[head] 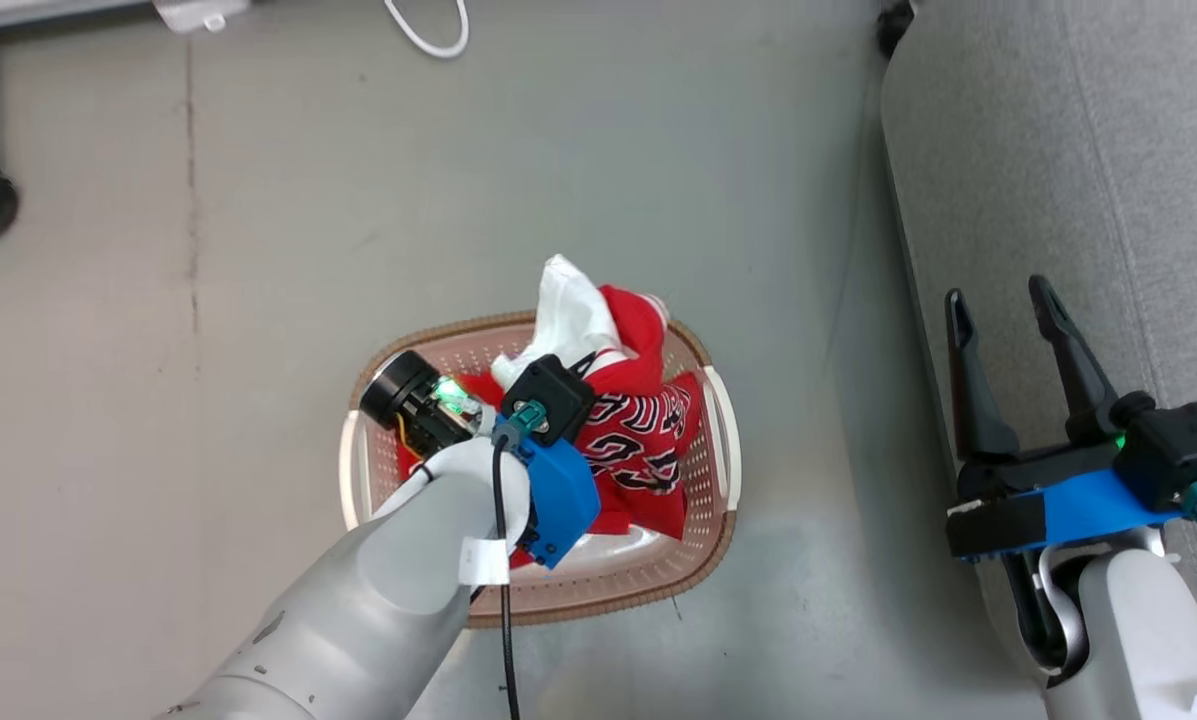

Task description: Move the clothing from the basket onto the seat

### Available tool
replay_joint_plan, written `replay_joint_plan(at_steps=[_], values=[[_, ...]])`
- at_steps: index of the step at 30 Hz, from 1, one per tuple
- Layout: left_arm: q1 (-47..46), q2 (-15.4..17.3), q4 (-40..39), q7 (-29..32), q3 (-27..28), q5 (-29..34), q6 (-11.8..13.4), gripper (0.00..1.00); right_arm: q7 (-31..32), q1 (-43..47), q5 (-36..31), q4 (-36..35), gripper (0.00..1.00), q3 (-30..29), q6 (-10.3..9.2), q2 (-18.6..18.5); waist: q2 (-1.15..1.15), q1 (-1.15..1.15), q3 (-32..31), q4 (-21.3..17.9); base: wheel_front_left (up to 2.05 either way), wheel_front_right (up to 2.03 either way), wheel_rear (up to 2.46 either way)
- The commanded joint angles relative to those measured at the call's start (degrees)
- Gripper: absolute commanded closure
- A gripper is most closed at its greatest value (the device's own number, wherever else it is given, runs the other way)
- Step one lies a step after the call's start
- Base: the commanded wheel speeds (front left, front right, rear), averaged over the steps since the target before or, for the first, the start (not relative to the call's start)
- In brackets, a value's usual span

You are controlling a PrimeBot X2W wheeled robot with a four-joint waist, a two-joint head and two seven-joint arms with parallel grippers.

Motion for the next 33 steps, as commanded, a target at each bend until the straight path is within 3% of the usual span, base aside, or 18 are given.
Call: replay_joint_plan(at_steps=[1, 10, 20, 33], values=[[0.4, -0.1, -1.5, -0.4, 0.9, -0.4, 0.6, 1.00, -0.2, 0.9, -0.4, 0.3, 0.00, 0.0, 0.03, 0.1, 0.00, 0.00, -2.8, 0.9, 0.00, 0.00, 0.00], [1.7, -0.1, -7.5, -0.4, 6.1, 0.9, 2.3, 1.00, -0.2, 4.1, -0.7, 1.3, 0.00, -0.2, 0.03, 1.1, 0.00, 0.00, -9.0, 1.2, 0.00, 0.00, 0.00], [2.5, 0.2, -13.4, -0.4, 11.6, 3.9, 2.7, 1.00, -0.2, 8.0, -0.9, 2.7, 0.00, -0.6, 0.03, 2.1, 0.00, 0.00, -15.5, 1.0, 0.00, 0.00, 0.00], [4.2, 0.1, -19.5, -0.4, 14.5, 6.8, 2.2, 1.00, -0.2, 13.2, -1.5, 3.7, 0.00, -1.4, 0.03, 2.9, 0.00, 0.00, -22.2, 1.4, 0.00, 0.00, 0.00]])
